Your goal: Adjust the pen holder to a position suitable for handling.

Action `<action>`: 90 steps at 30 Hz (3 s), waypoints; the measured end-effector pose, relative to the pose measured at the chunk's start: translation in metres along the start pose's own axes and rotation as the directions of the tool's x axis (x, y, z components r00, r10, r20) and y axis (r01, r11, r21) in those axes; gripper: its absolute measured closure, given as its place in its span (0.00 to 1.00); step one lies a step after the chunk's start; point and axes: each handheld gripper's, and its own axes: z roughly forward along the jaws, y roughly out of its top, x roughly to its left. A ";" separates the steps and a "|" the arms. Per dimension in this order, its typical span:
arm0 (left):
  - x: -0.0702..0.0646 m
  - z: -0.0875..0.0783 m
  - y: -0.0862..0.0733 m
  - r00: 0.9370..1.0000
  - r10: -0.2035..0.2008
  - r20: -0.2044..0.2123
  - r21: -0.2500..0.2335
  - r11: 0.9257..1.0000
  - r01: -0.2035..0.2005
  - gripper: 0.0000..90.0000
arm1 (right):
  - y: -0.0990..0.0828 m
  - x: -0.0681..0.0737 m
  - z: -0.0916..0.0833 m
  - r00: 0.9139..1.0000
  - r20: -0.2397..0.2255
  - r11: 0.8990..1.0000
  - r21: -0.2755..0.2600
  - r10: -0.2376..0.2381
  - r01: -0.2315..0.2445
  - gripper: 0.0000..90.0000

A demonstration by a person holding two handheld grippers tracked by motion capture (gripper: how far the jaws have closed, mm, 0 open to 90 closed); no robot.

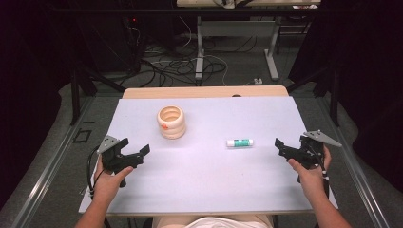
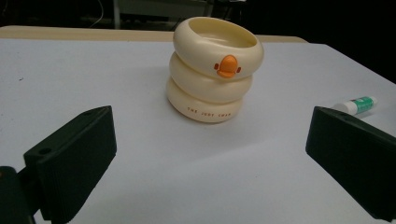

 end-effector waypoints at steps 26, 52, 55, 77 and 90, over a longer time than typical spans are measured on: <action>-0.011 0.009 0.033 0.989 -0.131 0.062 -0.062 0.989 0.135 0.12 | 0.000 0.014 0.001 0.994 -0.041 0.995 -0.004 -0.100 0.100 0.00; -0.005 0.043 0.082 0.992 -0.128 0.000 0.002 0.992 0.128 0.19 | 0.002 0.009 0.004 0.998 -0.052 0.999 0.041 -0.022 0.024 0.00; -0.004 0.047 0.086 0.991 -0.131 -0.005 0.018 0.991 0.131 0.21 | 0.002 0.010 0.006 0.998 -0.059 0.999 0.042 -0.031 0.034 0.00; 0.006 0.086 0.110 0.970 -0.242 -0.040 0.151 0.958 0.245 0.30 | 0.003 0.010 0.013 0.996 -0.086 0.999 0.046 -0.025 0.029 0.01; 0.008 0.102 0.120 0.951 -0.304 -0.047 0.236 0.922 0.306 0.37 | 0.004 0.010 0.012 0.995 -0.097 0.999 0.032 -0.021 0.024 0.02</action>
